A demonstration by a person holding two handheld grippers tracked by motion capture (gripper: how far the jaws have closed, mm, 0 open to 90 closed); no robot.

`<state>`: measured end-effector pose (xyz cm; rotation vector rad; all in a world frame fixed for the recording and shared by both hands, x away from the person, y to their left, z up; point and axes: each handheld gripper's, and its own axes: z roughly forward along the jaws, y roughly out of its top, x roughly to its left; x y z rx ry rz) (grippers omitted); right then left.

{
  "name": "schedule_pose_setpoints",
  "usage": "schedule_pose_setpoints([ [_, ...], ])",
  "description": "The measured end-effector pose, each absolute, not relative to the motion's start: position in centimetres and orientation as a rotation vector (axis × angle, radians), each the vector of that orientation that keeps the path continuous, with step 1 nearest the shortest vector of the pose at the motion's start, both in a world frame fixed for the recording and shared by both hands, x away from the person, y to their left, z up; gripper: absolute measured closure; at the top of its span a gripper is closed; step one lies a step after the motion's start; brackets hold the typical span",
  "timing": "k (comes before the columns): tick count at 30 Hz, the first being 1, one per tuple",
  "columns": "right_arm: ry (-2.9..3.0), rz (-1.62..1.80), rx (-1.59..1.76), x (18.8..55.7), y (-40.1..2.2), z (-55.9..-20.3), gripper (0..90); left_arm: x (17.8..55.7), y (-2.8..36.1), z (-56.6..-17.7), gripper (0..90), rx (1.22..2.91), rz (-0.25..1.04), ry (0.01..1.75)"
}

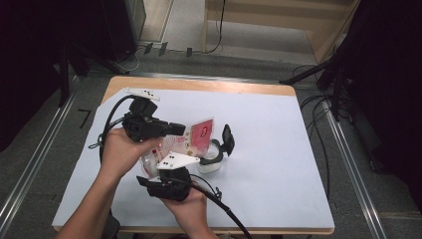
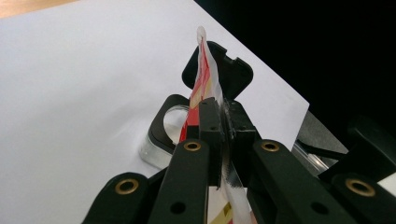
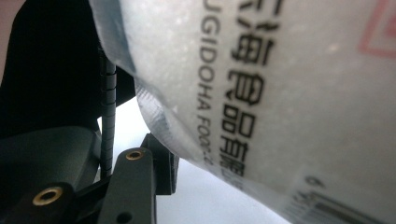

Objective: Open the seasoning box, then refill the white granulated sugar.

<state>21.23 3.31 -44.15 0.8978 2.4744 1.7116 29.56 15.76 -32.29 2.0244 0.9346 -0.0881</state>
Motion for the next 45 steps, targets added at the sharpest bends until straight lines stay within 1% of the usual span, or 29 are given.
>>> schedule_pose_setpoints([
  [22,2.499,1.705,0.897,21.35,3.28,-44.07,56.5,29.8,15.9,-32.41,88.0,2.015,-0.106,0.936],
  [45,2.488,1.683,0.896,21.2,3.34,-43.96,56.6,29.81,15.66,-32.4,88.1,2.01,-0.087,0.942],
])
